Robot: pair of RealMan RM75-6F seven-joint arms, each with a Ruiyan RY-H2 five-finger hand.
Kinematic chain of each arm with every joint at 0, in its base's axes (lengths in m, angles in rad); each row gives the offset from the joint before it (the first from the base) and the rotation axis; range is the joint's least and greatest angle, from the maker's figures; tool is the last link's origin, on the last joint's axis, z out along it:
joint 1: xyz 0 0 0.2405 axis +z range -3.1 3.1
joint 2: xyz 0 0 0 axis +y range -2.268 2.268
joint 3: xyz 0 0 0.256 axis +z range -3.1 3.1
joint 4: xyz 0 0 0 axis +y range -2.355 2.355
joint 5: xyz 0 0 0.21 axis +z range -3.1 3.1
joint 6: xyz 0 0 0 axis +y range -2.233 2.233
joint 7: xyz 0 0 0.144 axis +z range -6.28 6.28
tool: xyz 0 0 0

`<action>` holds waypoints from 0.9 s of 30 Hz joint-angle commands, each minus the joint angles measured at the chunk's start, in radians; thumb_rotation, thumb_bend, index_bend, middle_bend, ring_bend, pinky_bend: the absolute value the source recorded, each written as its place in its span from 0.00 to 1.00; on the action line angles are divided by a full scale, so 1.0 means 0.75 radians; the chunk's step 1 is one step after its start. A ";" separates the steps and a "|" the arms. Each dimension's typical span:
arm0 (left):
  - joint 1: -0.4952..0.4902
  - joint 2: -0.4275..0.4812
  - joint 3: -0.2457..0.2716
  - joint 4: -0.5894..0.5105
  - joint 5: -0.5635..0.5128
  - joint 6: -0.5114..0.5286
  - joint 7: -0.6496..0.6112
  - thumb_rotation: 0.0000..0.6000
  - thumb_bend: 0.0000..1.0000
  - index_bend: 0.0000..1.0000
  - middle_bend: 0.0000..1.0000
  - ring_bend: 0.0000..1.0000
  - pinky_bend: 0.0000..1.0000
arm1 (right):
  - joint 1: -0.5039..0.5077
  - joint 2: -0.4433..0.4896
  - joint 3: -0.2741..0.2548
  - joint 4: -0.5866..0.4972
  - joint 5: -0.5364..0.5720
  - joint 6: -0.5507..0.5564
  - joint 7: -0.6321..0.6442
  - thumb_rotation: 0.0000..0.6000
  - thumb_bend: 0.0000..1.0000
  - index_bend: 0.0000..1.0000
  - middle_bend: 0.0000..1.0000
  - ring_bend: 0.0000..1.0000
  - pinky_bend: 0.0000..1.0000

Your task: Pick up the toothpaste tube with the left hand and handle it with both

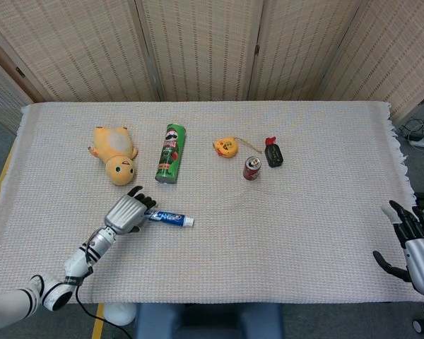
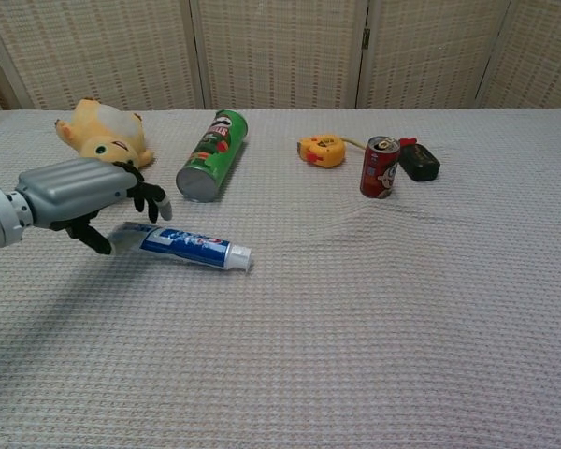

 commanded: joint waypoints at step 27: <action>0.008 -0.150 -0.056 0.017 -0.075 -0.015 0.253 1.00 0.35 0.35 0.32 0.35 0.21 | -0.029 -0.003 -0.008 0.037 -0.004 0.036 0.044 1.00 0.33 0.00 0.09 0.12 0.00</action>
